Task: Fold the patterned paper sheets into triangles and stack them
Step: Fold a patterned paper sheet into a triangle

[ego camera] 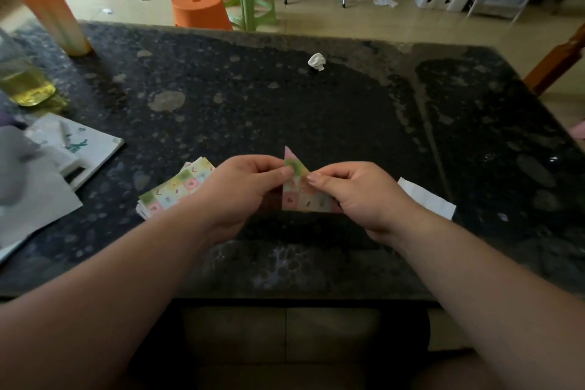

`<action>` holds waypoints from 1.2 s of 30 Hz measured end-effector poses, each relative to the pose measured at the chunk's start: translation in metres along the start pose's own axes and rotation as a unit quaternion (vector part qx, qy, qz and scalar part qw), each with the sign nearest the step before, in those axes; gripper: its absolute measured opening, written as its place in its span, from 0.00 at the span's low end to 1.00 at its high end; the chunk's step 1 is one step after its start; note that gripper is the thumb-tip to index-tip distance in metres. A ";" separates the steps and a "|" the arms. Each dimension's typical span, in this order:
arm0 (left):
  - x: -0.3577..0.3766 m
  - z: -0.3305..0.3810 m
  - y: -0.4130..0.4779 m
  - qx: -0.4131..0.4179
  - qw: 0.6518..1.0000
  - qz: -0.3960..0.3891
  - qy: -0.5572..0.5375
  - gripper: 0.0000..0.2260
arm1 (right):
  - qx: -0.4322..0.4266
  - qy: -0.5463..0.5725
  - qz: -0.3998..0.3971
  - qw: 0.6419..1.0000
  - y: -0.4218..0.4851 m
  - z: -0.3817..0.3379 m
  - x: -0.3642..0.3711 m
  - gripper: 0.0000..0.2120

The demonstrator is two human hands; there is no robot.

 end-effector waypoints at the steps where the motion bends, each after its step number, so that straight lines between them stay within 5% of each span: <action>1: -0.002 0.000 0.002 0.002 1.000 0.020 0.003 0.09 | 0.006 -0.009 -0.005 1.000 -0.001 0.000 0.000 0.06; 6: -0.006 0.000 0.005 0.008 0.998 0.027 0.063 0.08 | -0.032 -0.112 -0.032 0.993 -0.011 -0.009 0.001 0.05; 10: -0.003 0.004 0.002 0.023 0.984 0.019 0.178 0.07 | -0.065 -0.085 0.046 0.993 -0.006 -0.019 -0.007 0.03; 15: 0.001 0.012 -0.003 0.020 0.975 0.016 0.219 0.06 | -0.064 -0.064 0.028 0.996 -0.002 -0.023 -0.001 0.03; 36: -0.021 0.001 -0.001 -0.011 0.989 0.022 0.145 0.09 | 0.007 -0.078 0.004 0.997 -0.003 -0.024 -0.018 0.05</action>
Point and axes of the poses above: each hand's wrist, its own y-axis towards the middle knuckle, its own x-axis out of the palm, z = x × y, the point moved 7 cm from there along y, towards the middle knuckle, and after that the axes turned 4 degrees about z, right-handed, at the moved point
